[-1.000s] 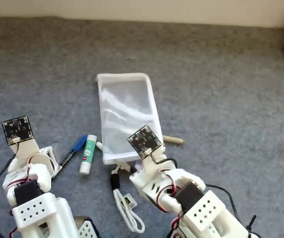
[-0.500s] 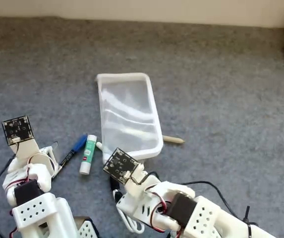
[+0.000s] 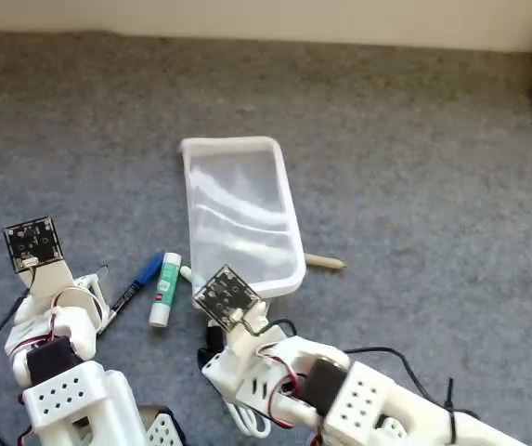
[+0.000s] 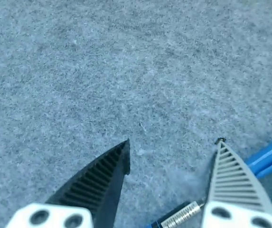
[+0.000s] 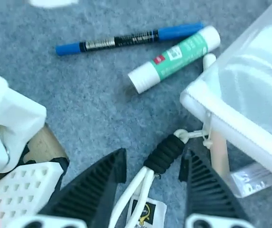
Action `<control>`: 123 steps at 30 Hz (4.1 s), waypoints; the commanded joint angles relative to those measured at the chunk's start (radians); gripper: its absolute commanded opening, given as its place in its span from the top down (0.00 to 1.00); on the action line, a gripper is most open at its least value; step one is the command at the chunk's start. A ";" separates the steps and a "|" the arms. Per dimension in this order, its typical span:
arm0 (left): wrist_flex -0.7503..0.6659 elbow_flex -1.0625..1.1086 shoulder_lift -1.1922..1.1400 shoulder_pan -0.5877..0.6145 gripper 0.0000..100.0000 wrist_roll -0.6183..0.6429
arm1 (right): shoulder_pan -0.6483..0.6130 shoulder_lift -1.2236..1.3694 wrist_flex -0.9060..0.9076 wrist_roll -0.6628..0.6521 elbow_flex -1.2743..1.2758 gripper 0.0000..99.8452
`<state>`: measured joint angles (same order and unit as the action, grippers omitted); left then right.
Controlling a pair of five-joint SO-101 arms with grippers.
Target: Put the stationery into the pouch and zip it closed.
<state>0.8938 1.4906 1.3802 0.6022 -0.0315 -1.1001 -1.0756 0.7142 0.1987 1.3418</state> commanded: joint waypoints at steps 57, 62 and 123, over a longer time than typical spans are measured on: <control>0.361 -0.377 0.012 -0.398 0.67 0.060 | 0.346 -0.079 0.047 -0.041 -0.134 0.99; 0.364 -0.507 0.012 -0.433 0.67 0.089 | 0.341 -0.176 0.047 -0.044 -0.145 0.99; 0.295 -0.341 0.012 -0.746 0.67 0.107 | 0.275 -0.205 0.156 -0.327 -0.199 1.00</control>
<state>1.1546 1.1853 1.3832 -0.1297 0.0836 -0.8163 -1.2474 0.9214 -0.1220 1.2221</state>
